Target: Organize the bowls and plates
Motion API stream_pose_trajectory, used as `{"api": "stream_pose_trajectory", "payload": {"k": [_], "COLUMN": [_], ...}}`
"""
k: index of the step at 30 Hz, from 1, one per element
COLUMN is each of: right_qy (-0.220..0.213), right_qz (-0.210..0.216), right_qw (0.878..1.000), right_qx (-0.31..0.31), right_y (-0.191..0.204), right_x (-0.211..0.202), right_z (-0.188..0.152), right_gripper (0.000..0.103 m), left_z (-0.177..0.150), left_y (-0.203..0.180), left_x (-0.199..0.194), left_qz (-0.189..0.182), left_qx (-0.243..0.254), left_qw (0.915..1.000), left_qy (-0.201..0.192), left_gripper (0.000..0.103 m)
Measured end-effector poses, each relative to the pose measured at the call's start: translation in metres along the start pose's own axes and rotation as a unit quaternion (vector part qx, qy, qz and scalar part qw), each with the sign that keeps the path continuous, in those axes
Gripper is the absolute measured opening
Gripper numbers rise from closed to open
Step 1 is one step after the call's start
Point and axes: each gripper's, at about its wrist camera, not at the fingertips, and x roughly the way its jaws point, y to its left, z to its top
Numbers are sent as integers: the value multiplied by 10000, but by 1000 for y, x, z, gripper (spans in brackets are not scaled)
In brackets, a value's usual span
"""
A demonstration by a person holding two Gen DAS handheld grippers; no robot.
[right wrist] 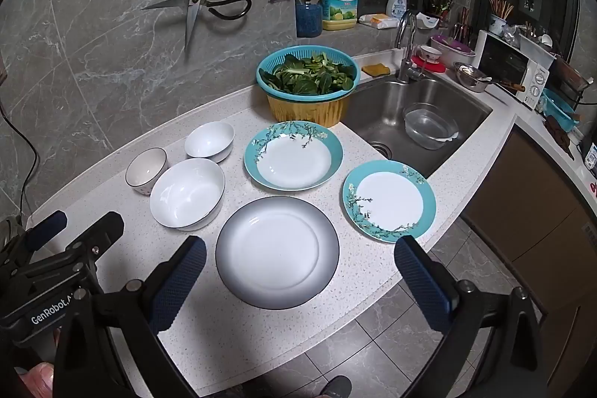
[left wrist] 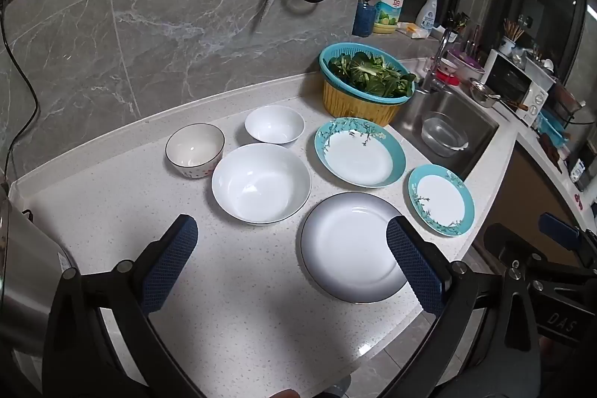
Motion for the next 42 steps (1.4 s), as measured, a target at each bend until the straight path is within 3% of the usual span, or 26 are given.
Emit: {"api": "stream_pose_trajectory", "payload": {"k": [42], "right_qy": [55], "right_qz": [6], "right_qw": [10000], "right_qx": [1], "right_y": [0], "right_x": [4], "right_z": [2], "right_gripper": [103], "left_z": [0], "left_y": [1], "left_x": [1], "left_qz": [12], "left_qx": [25], "left_qw": [10000], "left_qy": [-4], "left_gripper": [103]}}
